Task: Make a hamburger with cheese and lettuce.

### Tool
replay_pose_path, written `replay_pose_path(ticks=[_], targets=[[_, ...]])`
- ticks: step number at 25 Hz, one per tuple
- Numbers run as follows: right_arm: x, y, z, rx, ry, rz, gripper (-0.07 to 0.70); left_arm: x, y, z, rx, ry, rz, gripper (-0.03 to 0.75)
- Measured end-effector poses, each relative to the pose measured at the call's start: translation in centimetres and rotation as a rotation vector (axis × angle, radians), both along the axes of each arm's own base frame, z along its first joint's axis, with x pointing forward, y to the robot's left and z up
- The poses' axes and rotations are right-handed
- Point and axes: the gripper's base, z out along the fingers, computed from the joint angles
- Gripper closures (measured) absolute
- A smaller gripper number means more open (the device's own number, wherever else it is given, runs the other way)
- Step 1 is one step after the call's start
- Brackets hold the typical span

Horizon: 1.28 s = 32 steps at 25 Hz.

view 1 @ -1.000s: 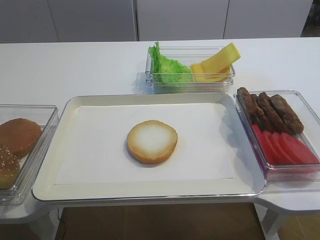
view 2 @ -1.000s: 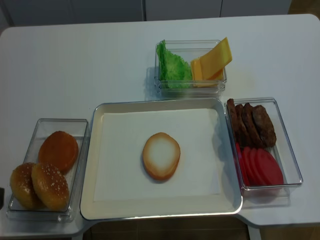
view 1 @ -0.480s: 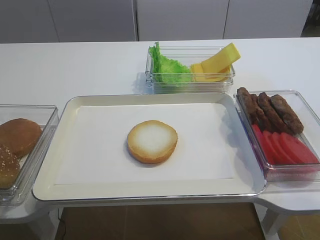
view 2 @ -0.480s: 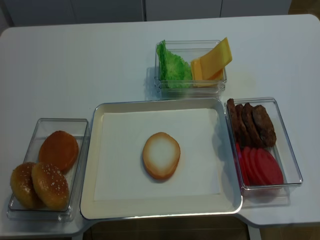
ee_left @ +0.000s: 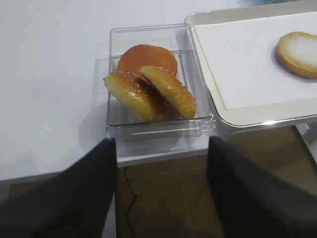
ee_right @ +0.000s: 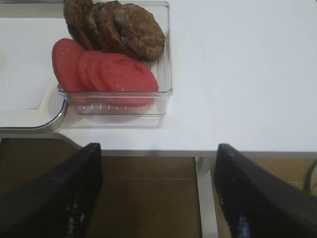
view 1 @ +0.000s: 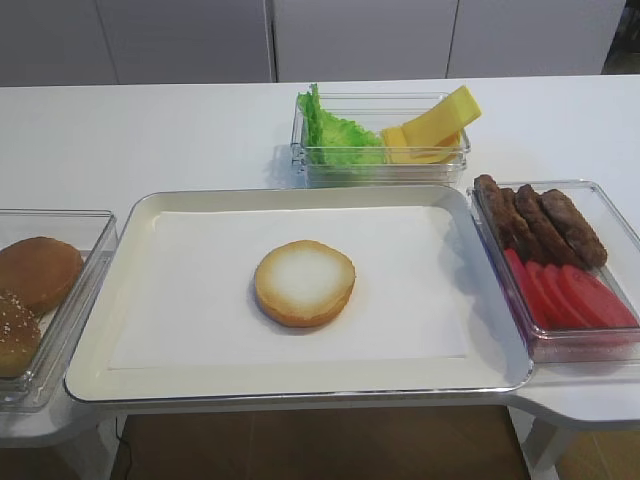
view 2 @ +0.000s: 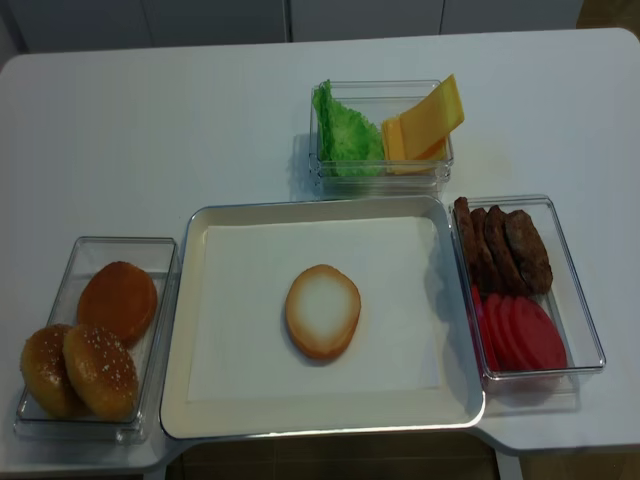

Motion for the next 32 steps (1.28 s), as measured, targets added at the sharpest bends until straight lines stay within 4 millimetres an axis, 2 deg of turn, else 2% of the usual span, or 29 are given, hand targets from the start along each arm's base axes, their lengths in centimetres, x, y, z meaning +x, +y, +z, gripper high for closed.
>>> replay_pose_path(ticks=[5,16,32], targets=[[0.0,0.0,0.0,0.000,0.000,0.000,0.081,-0.4,-0.1,-1.3,-0.018,-0.004,-0.012,0.291],[0.0,0.0,0.0,0.005,0.001,-0.003,0.082,0.9,-0.6,-3.6,-0.025,0.064,-0.032,0.291],[0.0,0.0,0.0,0.009,0.001,-0.006,0.082,1.5,-0.8,-4.1,0.016,0.037,-0.064,0.291]])
